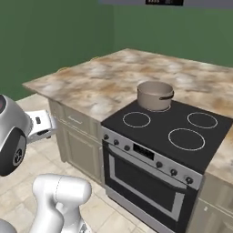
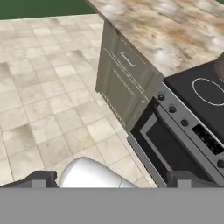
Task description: Move the pot and pan from the stove into the sink.
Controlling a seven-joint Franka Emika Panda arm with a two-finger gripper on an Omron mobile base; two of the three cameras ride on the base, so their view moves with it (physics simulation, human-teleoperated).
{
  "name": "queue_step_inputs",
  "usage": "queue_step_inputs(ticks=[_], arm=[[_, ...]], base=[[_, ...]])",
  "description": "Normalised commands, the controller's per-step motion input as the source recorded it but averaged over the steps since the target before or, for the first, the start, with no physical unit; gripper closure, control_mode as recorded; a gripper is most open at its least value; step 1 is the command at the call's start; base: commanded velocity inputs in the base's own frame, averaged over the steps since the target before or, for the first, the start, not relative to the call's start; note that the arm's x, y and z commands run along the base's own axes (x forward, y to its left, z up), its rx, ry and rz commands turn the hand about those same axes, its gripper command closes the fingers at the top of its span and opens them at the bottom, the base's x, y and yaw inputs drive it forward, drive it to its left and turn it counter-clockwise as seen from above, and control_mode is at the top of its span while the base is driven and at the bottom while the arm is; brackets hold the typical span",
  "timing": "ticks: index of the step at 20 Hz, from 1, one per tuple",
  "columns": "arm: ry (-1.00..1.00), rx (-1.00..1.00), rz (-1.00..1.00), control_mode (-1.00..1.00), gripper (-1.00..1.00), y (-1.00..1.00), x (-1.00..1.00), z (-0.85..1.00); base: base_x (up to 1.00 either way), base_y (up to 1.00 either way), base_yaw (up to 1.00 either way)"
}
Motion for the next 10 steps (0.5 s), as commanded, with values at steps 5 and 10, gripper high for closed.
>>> queue_step_inputs(ticks=[5, 10], arm=[[0.0, 0.0, 0.0, 1.0, -1.0, 0.0, 0.0, 0.0], [0.0, 0.0, 0.0, 1.0, -1.0, 0.0, 0.0, 0.0]], base=[[0.04, -0.04, -0.46], [0.0, -0.07, -0.42]])
